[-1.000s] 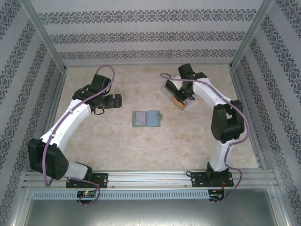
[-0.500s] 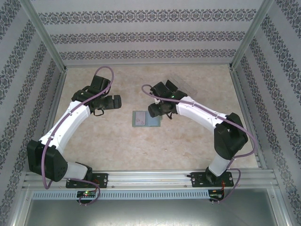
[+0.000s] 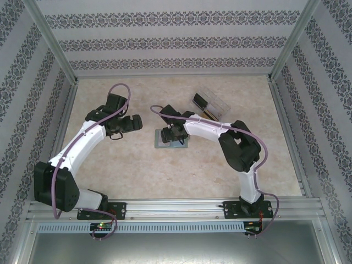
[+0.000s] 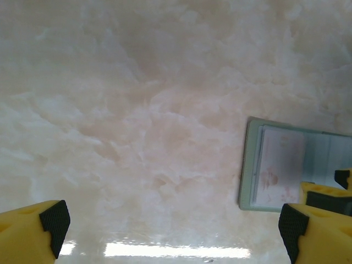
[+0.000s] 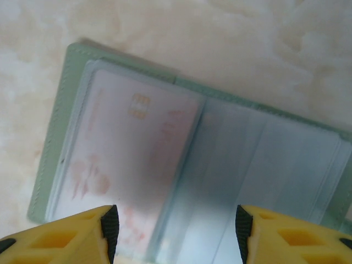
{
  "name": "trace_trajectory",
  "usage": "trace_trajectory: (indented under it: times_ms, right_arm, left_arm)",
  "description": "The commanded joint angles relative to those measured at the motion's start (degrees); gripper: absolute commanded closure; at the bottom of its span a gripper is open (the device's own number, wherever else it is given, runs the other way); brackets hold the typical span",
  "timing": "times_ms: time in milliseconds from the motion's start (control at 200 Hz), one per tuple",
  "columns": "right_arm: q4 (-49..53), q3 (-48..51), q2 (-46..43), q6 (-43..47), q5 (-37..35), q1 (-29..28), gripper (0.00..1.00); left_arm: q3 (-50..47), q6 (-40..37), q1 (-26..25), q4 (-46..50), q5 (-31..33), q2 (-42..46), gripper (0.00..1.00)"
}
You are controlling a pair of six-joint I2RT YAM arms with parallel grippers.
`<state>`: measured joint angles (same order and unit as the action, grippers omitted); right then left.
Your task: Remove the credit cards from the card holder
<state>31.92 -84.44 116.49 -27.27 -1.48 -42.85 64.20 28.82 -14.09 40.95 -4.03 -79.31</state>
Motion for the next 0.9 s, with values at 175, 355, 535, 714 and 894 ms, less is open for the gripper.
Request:
trace_trajectory:
  times_ms: [175, 355, 535, 714, 894]
  right_arm:
    - [2.29, -4.92, 5.08, 0.36, -3.53, 0.9, 0.4]
    - [1.77, -2.78, 5.2, 0.51, -4.28, 1.41, 0.42]
    - [1.92, -1.7, 5.94, 1.06, -4.26, 1.64, 0.47]
    - [0.89, -0.04, 6.01, 1.1, -3.96, 1.92, 0.53]
    - [-0.14, 1.02, 6.38, 0.84, -1.85, 2.32, 0.61]
  left_arm:
    - [-4.31, 6.45, 1.06, -9.66, -13.36, -5.79, 0.1]
    - [-4.94, 8.46, 1.01, -13.63, -19.21, -9.5, 0.18]
    - [-5.99, 10.56, 0.94, -18.55, -26.19, -13.81, 0.3]
    - [-6.38, 11.79, 0.21, -21.95, -30.05, -16.37, 0.49]
    - [-5.1, 11.86, -1.68, -22.92, -31.82, -19.15, 0.59]
